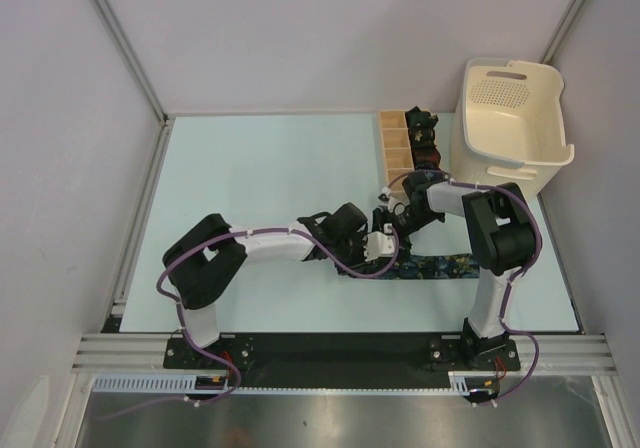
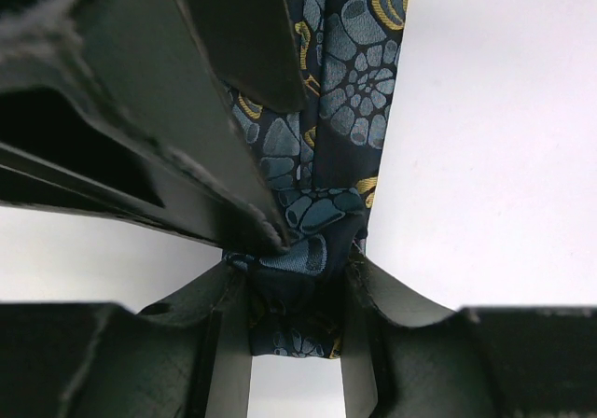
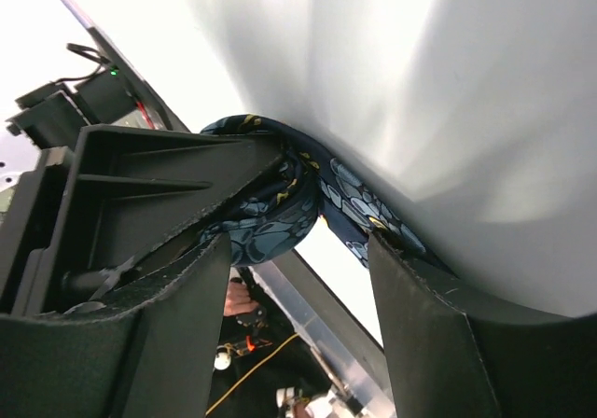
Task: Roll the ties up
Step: Roll the tie at the center of the board.
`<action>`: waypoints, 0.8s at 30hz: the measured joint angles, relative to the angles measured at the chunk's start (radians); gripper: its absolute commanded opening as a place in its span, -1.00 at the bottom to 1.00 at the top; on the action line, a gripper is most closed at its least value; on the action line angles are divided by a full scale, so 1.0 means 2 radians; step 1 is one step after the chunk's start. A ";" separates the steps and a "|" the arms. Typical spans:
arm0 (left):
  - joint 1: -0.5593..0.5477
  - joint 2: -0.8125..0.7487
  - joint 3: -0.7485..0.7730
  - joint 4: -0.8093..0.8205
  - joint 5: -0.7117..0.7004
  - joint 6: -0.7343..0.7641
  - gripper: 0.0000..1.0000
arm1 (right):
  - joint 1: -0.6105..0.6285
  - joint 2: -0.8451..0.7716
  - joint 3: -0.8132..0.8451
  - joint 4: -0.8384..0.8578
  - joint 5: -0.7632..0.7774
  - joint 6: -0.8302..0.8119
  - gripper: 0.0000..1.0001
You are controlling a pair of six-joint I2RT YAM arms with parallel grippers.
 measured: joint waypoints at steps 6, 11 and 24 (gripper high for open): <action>0.011 -0.005 0.000 -0.022 -0.003 0.005 -0.65 | 0.000 -0.001 -0.001 0.036 -0.022 0.018 0.10; 0.015 -0.006 0.000 -0.028 0.000 0.010 -0.63 | 0.008 -0.014 -0.008 0.065 -0.040 0.040 0.07; 0.022 -0.008 0.000 -0.039 0.006 0.013 -0.52 | 0.043 -0.006 -0.022 0.095 -0.040 0.060 -0.31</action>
